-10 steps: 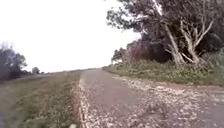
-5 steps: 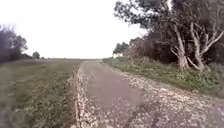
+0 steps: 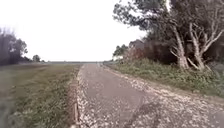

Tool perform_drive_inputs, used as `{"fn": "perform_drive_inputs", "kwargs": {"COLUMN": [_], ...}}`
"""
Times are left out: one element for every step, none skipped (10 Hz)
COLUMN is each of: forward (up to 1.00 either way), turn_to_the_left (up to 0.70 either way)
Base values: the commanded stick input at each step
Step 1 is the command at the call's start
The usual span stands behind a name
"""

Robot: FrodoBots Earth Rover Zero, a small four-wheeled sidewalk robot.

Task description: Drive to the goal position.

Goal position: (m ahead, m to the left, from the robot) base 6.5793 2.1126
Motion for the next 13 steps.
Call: {"fn": "perform_drive_inputs", "kwargs": {"forward": [0.70, 0.70, 0.70, 0.70, 0.70, 0.70, 0.70, 0.70, 0.70, 0.70, 0.70, 0.70, 0.70], "turn_to_the_left": [0.00, 0.00, 0.00, 0.00, 0.00, 0.00, 0.00, 0.00, 0.00, 0.01, 0.02, 0.03, 0.35]}}
